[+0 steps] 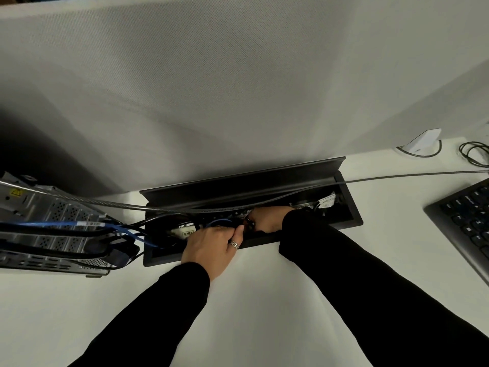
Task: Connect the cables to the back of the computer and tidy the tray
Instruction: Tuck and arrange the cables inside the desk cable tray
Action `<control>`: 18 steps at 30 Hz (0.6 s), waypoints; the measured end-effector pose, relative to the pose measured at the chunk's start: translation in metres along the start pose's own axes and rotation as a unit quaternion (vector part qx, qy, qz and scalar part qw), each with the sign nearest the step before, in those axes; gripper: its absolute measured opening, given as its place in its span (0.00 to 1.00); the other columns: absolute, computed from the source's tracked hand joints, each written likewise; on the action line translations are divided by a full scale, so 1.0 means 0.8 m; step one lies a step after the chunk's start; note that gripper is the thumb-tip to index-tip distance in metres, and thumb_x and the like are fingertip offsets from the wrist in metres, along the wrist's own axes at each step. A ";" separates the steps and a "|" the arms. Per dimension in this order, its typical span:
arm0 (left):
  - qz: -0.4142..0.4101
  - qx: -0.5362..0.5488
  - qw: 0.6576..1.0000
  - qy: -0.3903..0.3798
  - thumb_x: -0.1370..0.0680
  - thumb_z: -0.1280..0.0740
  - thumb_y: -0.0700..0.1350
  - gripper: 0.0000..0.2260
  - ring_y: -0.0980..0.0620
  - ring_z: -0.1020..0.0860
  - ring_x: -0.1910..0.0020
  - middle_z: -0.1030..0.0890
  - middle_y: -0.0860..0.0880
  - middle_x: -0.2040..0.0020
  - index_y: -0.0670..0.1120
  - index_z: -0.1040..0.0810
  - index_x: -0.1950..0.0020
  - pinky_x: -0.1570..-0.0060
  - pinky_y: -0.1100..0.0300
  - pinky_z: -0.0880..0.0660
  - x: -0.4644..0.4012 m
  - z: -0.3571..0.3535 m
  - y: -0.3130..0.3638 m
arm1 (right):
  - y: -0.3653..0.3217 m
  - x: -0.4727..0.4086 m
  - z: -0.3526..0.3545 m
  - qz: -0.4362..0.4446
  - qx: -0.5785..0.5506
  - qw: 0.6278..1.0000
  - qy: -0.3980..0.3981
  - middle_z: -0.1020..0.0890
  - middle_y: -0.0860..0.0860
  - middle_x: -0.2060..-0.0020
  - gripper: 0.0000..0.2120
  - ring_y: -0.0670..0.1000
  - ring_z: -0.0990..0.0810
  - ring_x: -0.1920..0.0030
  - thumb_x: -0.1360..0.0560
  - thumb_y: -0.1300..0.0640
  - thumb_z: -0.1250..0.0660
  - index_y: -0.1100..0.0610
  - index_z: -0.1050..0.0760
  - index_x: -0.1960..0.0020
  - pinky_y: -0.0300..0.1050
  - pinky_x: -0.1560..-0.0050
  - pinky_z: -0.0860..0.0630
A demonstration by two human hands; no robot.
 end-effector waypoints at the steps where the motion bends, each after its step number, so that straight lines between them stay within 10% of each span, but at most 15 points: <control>1: 0.001 -0.004 1.000 -0.008 0.25 0.58 0.61 0.29 0.45 0.21 0.68 0.20 0.49 0.70 0.46 0.23 0.66 0.69 0.58 0.32 0.000 0.001 0.001 | 0.000 0.001 0.001 0.004 -0.007 1.000 -0.001 0.20 0.57 0.49 0.11 0.54 0.24 0.52 0.25 0.60 0.38 0.60 0.24 0.44 0.38 0.56 0.29; 8: -0.024 -0.066 0.996 -0.054 0.19 0.54 0.58 0.20 0.45 0.20 0.56 0.18 0.47 0.59 0.49 0.26 0.50 0.62 0.56 0.33 -0.004 -0.003 0.009 | 0.046 0.055 0.037 0.008 -0.068 0.991 0.112 0.19 0.50 0.54 0.08 0.49 0.21 0.55 0.22 0.56 0.41 0.53 0.23 0.51 0.43 0.48 0.27; 11: -0.023 -0.042 0.998 -0.047 0.20 0.56 0.59 0.22 0.45 0.20 0.59 0.19 0.47 0.61 0.49 0.27 0.51 0.64 0.58 0.35 -0.002 -0.005 0.008 | 0.089 0.089 0.044 -0.042 0.076 0.979 0.187 0.18 0.54 0.52 0.10 0.54 0.19 0.52 0.21 0.53 0.42 0.53 0.24 0.46 0.45 0.51 0.25; 18: -0.018 -0.020 1.000 0.003 0.31 0.69 0.61 0.34 0.46 0.20 0.60 0.18 0.48 0.62 0.49 0.26 0.53 0.64 0.59 0.36 0.002 0.002 0.005 | 0.101 0.120 0.039 -0.039 0.030 0.988 0.149 0.18 0.49 0.47 0.47 0.51 0.20 0.48 0.42 0.21 0.55 0.50 0.30 0.36 0.45 0.44 0.26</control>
Point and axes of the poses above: each hand's wrist, its own x-axis away from the middle knuckle, its own z-axis out of the back of the hand, y = z × x, the point moved 6 cm from there along -x, towards the middle knuckle
